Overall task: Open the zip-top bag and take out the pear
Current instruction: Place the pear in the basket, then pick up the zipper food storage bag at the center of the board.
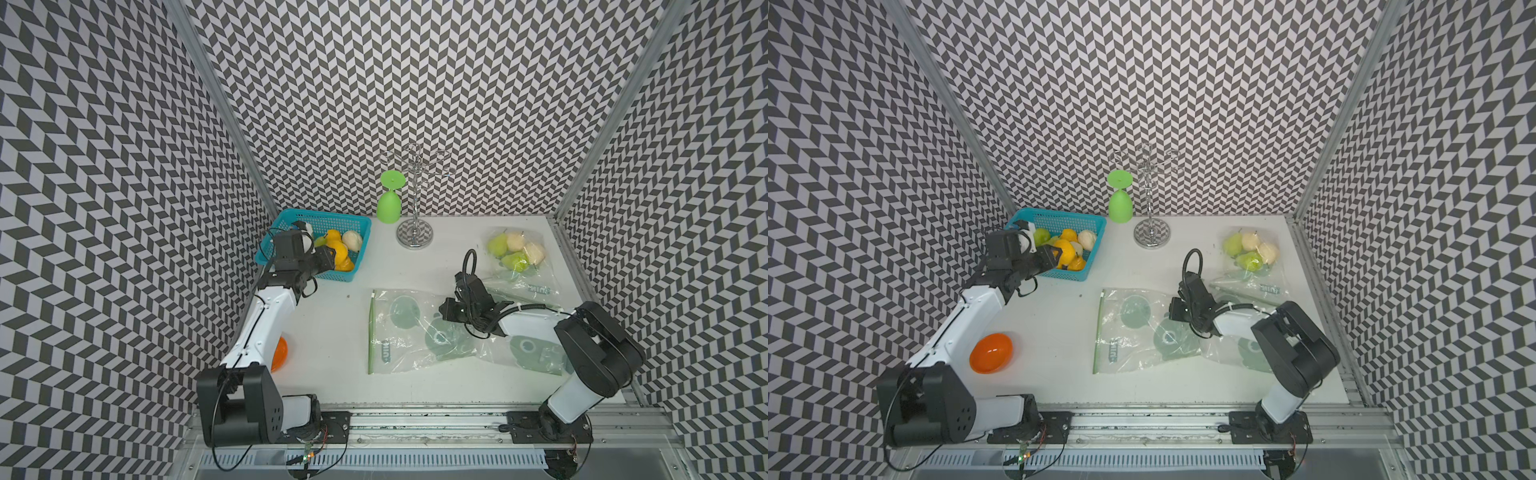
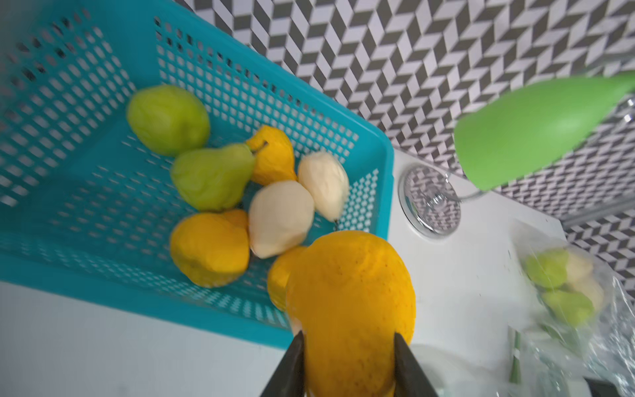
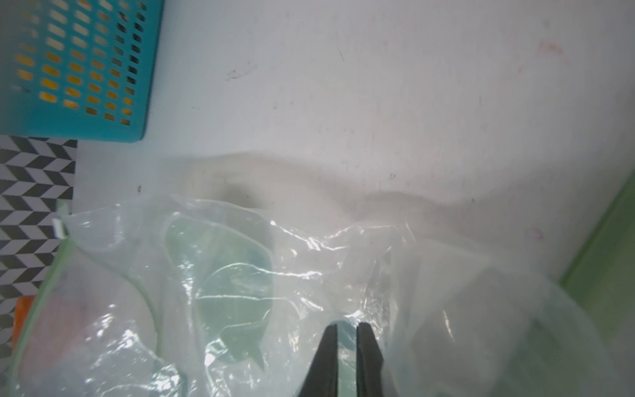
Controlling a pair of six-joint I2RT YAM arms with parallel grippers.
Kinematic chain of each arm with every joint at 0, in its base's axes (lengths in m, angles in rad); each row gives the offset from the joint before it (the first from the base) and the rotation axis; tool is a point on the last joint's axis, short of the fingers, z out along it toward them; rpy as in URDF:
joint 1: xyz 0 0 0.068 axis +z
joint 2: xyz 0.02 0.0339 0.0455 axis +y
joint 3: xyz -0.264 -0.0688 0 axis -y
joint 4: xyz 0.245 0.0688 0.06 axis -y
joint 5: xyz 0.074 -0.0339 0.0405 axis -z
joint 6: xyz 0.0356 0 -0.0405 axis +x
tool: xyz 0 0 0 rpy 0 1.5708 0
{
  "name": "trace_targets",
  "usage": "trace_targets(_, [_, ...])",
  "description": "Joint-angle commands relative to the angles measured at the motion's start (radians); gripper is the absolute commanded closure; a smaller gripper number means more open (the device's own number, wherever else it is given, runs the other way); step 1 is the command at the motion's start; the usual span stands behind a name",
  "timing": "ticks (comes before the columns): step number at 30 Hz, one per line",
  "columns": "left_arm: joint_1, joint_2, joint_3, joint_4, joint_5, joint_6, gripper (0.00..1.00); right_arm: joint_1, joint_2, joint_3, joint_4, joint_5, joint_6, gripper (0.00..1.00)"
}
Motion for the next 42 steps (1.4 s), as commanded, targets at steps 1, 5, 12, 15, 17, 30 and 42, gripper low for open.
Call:
trace_targets(1, [0.081, 0.095, 0.095, 0.05, -0.001, 0.014, 0.63, -0.002, -0.108, 0.005, 0.011, -0.021, -0.042, 0.7])
trace_targets(5, [0.153, 0.275, 0.236, -0.003, -0.043, 0.026, 0.62, -0.005, -0.202, 0.009, -0.068, -0.037, -0.082, 0.56])
trace_targets(12, [0.185, 0.433, 0.372, -0.047, -0.116, 0.064, 0.24, -0.073, -0.42, -0.033, -0.172, 0.006, -0.101, 0.31])
trace_targets(15, [0.182, 0.445, 0.436, -0.088, -0.093, 0.065, 0.18, -0.164, -0.502, -0.047, -0.186, 0.027, -0.127, 0.21])
trace_targets(17, [0.17, 0.404, 0.429, -0.064, -0.066, 0.055, 0.16, -0.254, -0.527, -0.041, -0.206, -0.004, -0.139, 0.18])
trace_targets(30, [-0.2, 0.005, 0.076, 0.154, 0.186, -0.081, 0.15, -0.82, -0.298, 0.109, -0.277, 0.004, -0.277, 0.13])
trace_targets(42, [-0.419, -0.063, -0.182, 0.333, 0.26, -0.173, 0.15, -1.052, -0.023, 0.095, -0.162, -0.117, -0.299, 0.16])
